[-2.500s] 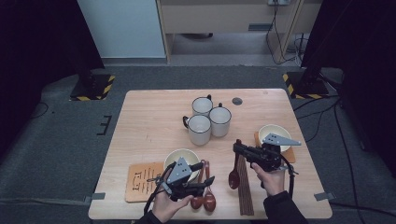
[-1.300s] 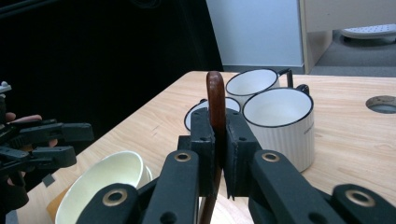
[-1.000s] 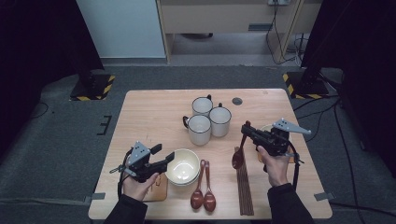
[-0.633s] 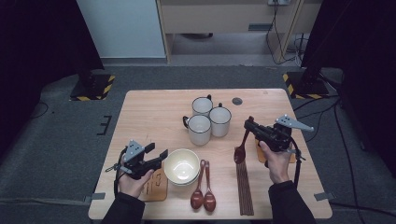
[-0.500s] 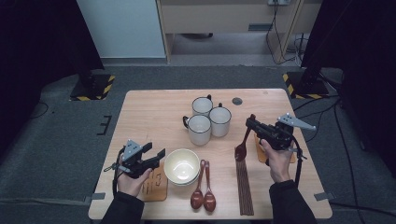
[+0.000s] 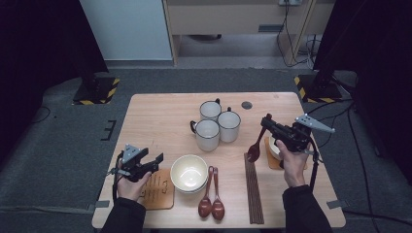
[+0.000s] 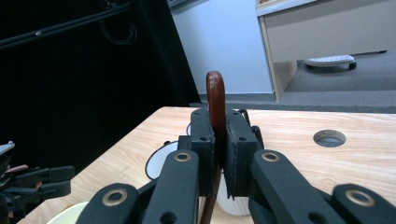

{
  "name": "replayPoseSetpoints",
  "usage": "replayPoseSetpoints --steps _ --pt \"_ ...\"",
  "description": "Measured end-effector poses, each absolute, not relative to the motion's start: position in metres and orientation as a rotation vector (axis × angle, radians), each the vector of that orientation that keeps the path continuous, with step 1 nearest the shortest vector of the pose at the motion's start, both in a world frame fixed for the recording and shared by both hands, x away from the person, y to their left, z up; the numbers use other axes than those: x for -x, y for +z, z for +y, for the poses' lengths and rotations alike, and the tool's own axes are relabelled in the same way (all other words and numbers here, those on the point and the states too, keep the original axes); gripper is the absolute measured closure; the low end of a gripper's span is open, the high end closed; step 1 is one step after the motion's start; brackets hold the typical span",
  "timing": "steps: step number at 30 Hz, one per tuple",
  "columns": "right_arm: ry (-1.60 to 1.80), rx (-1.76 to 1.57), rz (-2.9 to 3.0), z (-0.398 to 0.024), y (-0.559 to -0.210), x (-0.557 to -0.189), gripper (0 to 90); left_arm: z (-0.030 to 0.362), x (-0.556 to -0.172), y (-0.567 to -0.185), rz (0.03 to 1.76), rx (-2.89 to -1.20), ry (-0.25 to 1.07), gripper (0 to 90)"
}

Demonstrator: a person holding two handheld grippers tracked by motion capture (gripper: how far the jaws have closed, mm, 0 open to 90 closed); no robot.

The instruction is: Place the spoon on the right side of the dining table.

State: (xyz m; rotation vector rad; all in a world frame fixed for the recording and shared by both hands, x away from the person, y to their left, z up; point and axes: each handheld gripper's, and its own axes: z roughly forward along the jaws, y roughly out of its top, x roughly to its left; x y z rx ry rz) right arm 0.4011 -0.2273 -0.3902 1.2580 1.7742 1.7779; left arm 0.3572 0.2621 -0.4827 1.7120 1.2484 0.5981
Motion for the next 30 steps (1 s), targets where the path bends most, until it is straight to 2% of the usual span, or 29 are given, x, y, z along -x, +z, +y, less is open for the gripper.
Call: replayPoseSetpoints --steps 13,30 --pt "1.762 -1.279 1.724 -0.241 -0.387 -0.407 83.8 0.28 -0.369 -0.502 1.383 -1.726 0.633 25.3" --pt "1.735 -1.296 1.676 -0.252 -0.385 -0.411 83.9 0.283 -0.38 -0.52 1.439 -1.844 0.674 21.7"
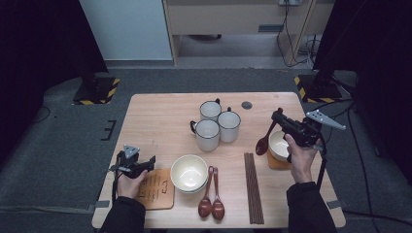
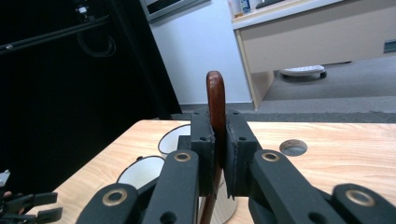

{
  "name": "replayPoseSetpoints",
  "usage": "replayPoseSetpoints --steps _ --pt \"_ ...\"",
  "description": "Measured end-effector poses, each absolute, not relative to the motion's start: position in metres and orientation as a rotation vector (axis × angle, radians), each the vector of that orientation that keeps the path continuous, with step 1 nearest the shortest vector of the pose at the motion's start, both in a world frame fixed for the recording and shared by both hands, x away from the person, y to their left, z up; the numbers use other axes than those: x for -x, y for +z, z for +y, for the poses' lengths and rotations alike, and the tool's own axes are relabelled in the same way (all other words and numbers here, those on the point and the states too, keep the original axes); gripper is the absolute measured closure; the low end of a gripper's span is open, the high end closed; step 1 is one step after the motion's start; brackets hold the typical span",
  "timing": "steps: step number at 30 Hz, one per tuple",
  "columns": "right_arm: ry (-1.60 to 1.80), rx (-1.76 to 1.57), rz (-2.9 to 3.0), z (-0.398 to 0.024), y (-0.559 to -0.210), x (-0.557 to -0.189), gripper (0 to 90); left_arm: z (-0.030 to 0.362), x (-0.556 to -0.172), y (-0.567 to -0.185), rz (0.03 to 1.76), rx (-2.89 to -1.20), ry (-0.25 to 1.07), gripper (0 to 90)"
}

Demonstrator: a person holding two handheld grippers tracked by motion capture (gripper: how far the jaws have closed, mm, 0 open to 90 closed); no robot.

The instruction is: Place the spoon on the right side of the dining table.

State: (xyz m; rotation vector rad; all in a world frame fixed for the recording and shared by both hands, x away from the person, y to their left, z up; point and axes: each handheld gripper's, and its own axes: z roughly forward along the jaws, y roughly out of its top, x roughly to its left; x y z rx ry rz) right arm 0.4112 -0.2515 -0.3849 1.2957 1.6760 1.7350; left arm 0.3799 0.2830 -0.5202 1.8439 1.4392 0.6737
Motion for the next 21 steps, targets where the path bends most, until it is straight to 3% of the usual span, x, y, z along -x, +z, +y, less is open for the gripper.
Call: replayPoseSetpoints --steps 21 --pt "1.696 -1.341 1.603 -0.269 -0.385 -0.419 83.8 0.287 -0.386 -0.53 1.475 -1.879 0.661 19.9"
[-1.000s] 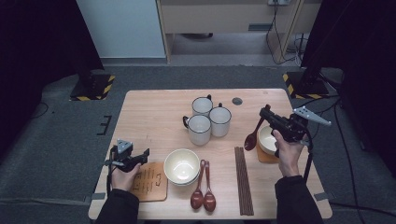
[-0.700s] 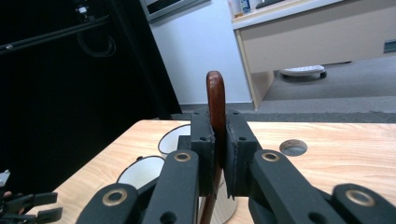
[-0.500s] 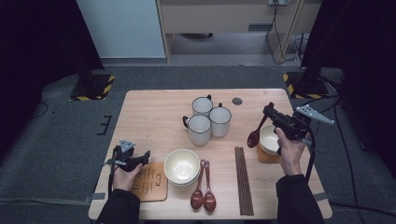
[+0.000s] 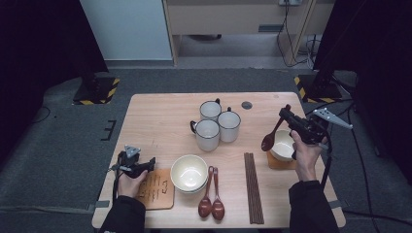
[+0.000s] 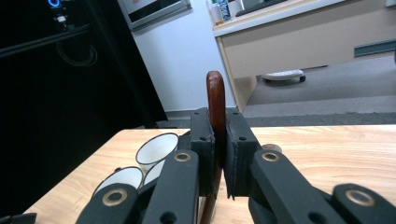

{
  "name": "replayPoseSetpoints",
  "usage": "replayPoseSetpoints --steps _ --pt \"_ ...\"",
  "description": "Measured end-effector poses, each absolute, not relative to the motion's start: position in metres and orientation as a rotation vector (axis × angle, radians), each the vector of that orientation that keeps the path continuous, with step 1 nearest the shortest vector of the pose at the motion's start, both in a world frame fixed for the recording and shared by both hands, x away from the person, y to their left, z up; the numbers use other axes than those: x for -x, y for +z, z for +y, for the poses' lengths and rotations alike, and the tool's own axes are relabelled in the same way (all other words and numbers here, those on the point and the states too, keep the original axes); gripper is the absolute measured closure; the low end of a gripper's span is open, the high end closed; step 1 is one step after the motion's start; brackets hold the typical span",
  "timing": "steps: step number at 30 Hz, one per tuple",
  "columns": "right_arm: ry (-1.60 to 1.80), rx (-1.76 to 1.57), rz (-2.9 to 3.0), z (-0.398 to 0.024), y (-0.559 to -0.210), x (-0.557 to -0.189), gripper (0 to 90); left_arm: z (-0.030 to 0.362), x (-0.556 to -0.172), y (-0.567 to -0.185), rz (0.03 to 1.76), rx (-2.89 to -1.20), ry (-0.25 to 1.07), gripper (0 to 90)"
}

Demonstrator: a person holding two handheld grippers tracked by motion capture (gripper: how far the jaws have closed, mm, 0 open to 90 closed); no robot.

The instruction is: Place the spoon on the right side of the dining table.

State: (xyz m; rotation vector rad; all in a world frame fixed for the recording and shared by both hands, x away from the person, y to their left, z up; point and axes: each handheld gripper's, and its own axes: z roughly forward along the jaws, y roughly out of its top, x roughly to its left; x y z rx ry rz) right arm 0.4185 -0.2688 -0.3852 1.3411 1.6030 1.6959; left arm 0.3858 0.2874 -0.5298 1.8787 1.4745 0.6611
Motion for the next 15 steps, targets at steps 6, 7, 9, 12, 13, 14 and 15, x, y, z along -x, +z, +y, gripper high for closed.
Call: replayPoseSetpoints --steps 6,7,9,12,13,14,15 --pt "1.687 -1.356 1.582 -0.274 -0.386 -0.42 83.8 0.29 -0.387 -0.532 1.489 -1.877 0.647 19.2" --pt "1.684 -1.356 1.58 -0.275 -0.386 -0.421 83.8 0.29 -0.387 -0.533 1.491 -1.877 0.647 19.1" --pt "1.682 -1.36 1.572 -0.277 -0.386 -0.421 83.9 0.292 -0.387 -0.533 1.495 -1.879 0.645 19.1" --pt "1.679 -1.371 1.566 -0.28 -0.386 -0.422 83.8 0.294 -0.388 -0.535 1.502 -1.884 0.644 18.5" --pt "1.682 -1.372 1.562 -0.281 -0.387 -0.423 83.8 0.294 -0.388 -0.535 1.502 -1.886 0.644 18.4" --pt "1.687 -1.375 1.561 -0.282 -0.387 -0.423 83.8 0.294 -0.389 -0.535 1.5 -1.89 0.643 18.4" --pt "1.682 -1.376 1.56 -0.282 -0.387 -0.423 83.8 0.294 -0.389 -0.535 1.498 -1.892 0.643 18.4"
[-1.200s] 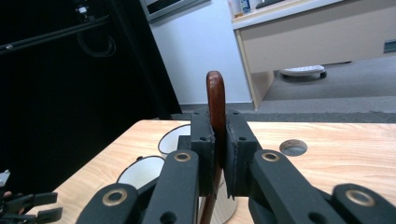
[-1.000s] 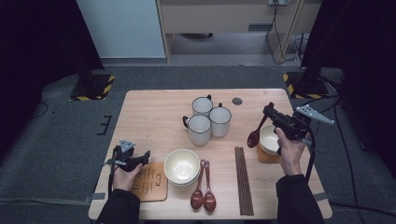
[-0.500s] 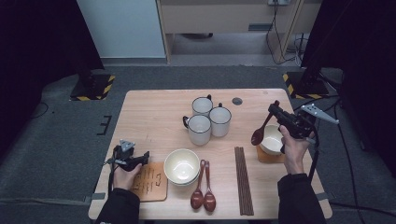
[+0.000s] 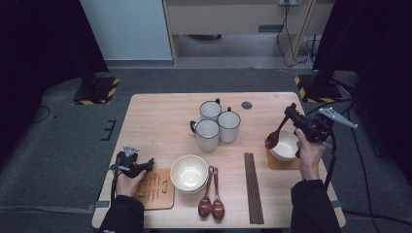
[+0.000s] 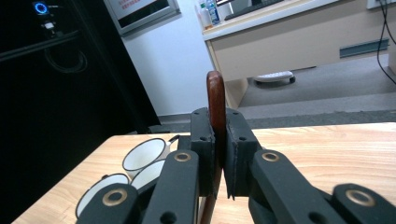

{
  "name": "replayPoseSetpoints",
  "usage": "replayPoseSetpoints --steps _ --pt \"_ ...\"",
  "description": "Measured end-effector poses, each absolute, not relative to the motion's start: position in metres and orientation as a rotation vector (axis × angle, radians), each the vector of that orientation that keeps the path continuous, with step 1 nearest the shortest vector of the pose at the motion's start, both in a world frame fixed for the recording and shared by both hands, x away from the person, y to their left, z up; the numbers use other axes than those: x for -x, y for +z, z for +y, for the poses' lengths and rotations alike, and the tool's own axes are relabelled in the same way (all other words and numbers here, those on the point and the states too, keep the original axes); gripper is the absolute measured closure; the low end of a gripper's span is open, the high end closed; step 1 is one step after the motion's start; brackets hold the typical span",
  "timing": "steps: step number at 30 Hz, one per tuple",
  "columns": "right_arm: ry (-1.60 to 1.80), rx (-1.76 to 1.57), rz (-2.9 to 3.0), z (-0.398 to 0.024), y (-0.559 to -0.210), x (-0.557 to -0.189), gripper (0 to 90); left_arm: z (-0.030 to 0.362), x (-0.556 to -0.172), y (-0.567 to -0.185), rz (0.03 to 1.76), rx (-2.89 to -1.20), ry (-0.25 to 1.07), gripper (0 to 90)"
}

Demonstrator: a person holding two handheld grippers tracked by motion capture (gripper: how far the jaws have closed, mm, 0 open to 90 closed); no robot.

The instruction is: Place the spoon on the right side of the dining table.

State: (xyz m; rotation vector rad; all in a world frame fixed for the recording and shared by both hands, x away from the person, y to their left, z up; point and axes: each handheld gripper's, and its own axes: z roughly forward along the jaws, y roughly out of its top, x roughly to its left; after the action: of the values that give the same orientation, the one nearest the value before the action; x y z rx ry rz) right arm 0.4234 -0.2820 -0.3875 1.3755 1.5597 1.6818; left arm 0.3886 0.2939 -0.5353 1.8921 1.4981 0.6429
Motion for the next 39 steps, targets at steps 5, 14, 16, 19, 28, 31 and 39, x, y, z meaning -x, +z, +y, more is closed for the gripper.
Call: replayPoseSetpoints --steps 5,14,16,19,28,31,39 --pt "1.664 -1.383 1.559 -0.283 -0.389 -0.425 83.8 0.294 -0.389 -0.535 1.497 -1.894 0.64 18.2" --pt "1.646 -1.402 1.538 -0.291 -0.39 -0.427 83.8 0.293 -0.389 -0.536 1.496 -1.915 0.645 14.3" --pt "1.646 -1.406 1.528 -0.292 -0.39 -0.427 83.8 0.292 -0.389 -0.536 1.497 -1.916 0.646 13.6" --pt "1.641 -1.412 1.522 -0.295 -0.39 -0.428 83.8 0.292 -0.39 -0.536 1.507 -1.917 0.648 11.2" --pt "1.622 -1.435 1.505 -0.302 -0.393 -0.43 83.7 0.292 -0.391 -0.537 1.538 -1.919 0.648 4.3" --pt "1.621 -1.442 1.499 -0.304 -0.394 -0.43 83.7 0.292 -0.391 -0.537 1.54 -1.919 0.646 3.2" --pt "1.611 -1.465 1.483 -0.311 -0.398 -0.433 83.7 0.292 -0.392 -0.537 1.547 -1.917 0.646 2.3"
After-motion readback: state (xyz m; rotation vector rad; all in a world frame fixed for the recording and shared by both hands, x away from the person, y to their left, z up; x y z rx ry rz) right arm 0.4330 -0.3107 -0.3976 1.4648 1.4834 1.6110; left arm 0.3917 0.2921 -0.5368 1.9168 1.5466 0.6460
